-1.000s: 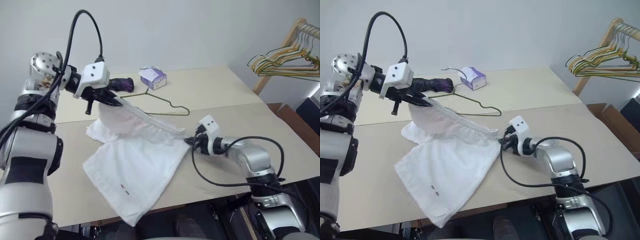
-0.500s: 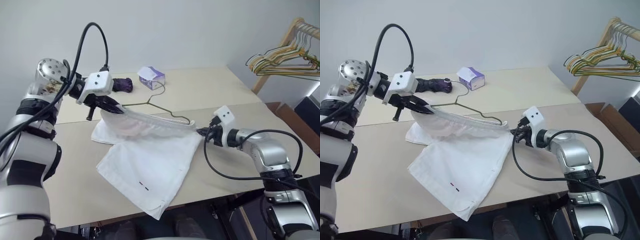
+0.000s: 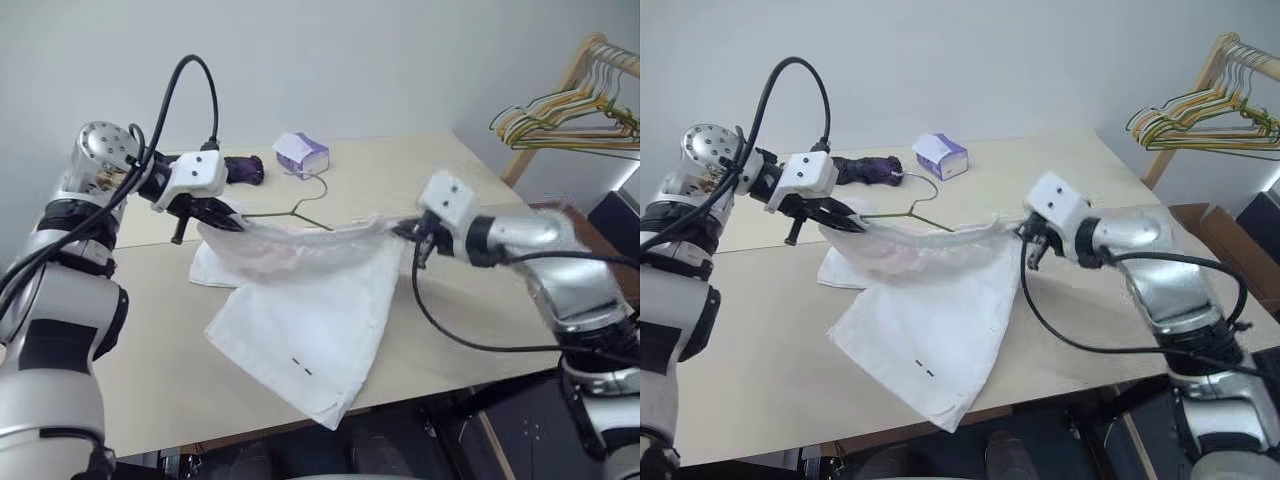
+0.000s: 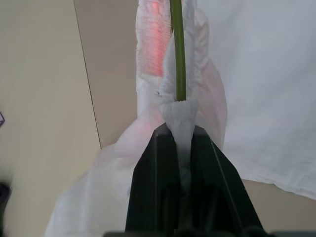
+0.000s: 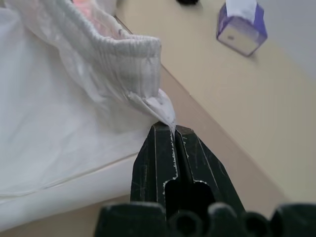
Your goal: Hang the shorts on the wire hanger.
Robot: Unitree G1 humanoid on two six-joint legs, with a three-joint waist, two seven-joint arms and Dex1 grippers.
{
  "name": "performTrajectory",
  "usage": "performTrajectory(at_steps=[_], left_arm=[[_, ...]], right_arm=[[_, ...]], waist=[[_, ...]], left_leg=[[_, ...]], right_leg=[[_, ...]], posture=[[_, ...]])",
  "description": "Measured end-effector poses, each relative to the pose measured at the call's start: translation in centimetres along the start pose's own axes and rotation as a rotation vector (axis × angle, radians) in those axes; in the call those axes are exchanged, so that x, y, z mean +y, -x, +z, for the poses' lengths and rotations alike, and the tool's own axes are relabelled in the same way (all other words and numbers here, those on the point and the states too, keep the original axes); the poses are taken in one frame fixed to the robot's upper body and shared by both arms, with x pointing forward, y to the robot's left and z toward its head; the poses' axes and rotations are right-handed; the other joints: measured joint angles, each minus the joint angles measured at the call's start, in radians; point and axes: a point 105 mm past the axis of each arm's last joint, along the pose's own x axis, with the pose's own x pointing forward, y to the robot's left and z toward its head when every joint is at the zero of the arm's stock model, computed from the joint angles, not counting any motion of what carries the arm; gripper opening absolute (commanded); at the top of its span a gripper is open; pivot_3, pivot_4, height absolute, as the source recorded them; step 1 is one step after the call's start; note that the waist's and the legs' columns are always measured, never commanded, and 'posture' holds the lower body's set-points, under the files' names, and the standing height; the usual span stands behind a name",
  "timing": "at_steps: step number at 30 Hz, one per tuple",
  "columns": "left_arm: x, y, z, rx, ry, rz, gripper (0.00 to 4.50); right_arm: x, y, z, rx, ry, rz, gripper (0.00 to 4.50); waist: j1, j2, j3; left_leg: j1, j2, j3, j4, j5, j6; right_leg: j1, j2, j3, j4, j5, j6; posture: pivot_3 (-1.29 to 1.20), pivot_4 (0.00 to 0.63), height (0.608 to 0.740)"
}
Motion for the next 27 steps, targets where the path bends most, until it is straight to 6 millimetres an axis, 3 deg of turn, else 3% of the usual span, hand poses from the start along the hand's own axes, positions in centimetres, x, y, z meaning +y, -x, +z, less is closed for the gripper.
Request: performTrajectory(at_steps=[2,4,14,17,22,26,27], left_arm=[[0.3,-0.2,0.5,-0.033,-0.009,0.013,0.00],[0.3,-0.1,0.6,-0.037,-0.008,0.017,0.00],[0.6,0.2,1.3,-0.073,-0.017,0.043,0.00],[0.4,0.0,1.0,-0.071,-0.013,0.039,0.00],[0.1,-0.3,0.4,-0.057,-0.004,0.030,0.00],[-0.1,-0.6,0.2,-0.044,-0.005,0.020,0.00],[-0.1,-0.7,0.3,-0.058,-0.001,0.022,0.00]], right_arm=[[0.0,0.2,2.6,-0.025,0.088,0.004,0.04],[0.3,-0.3,3.1,-0.004,0.117,0.011,0.04],[0.9,-1.8,1.3,0.151,0.158,0.030,0.04],[1.1,-1.9,1.6,0.138,0.156,0.039,0.04],[1.6,-1.9,2.0,0.109,0.168,0.072,1.20],[2.1,-1.3,2.7,0.050,0.137,0.131,2.55],[2.3,-1.2,2.7,0.033,0.132,0.148,2.55]], waist=[[0.001,0.000,0.000],[0.001,-0.001,0.000],[0.003,0.000,0.000],[0.002,0.000,0.000],[0.001,0.000,0.000],[0.003,0.000,0.000],[0.003,0.000,0.000]], left_leg=[[0.000,0.000,0.000,0.000,0.000,0.000],[-0.001,0.000,0.000,0.001,0.000,0.000],[-0.001,0.000,0.000,0.001,0.000,0.000],[-0.001,0.000,0.000,0.001,0.000,0.000],[-0.001,0.000,0.000,0.001,0.000,0.000],[-0.001,0.000,0.000,0.001,0.000,0.000],[-0.001,0.000,0.000,0.001,0.000,0.000]], right_leg=[[0.000,0.000,-0.001,-0.001,0.000,0.000],[0.001,-0.001,-0.001,-0.001,0.000,0.000],[0.000,-0.001,-0.001,0.000,0.000,0.000],[0.000,-0.001,-0.001,0.000,0.000,0.000],[0.000,-0.001,-0.001,0.000,0.000,0.000],[0.001,-0.001,-0.001,0.000,0.000,0.000],[0.001,-0.001,-0.001,0.000,0.000,0.000]], posture=[[-0.13,0.000,0.740],[-0.13,0.000,0.740],[-0.12,0.000,0.740],[-0.12,0.000,0.740],[-0.13,0.000,0.740],[-0.13,0.000,0.740],[-0.13,0.000,0.740]])
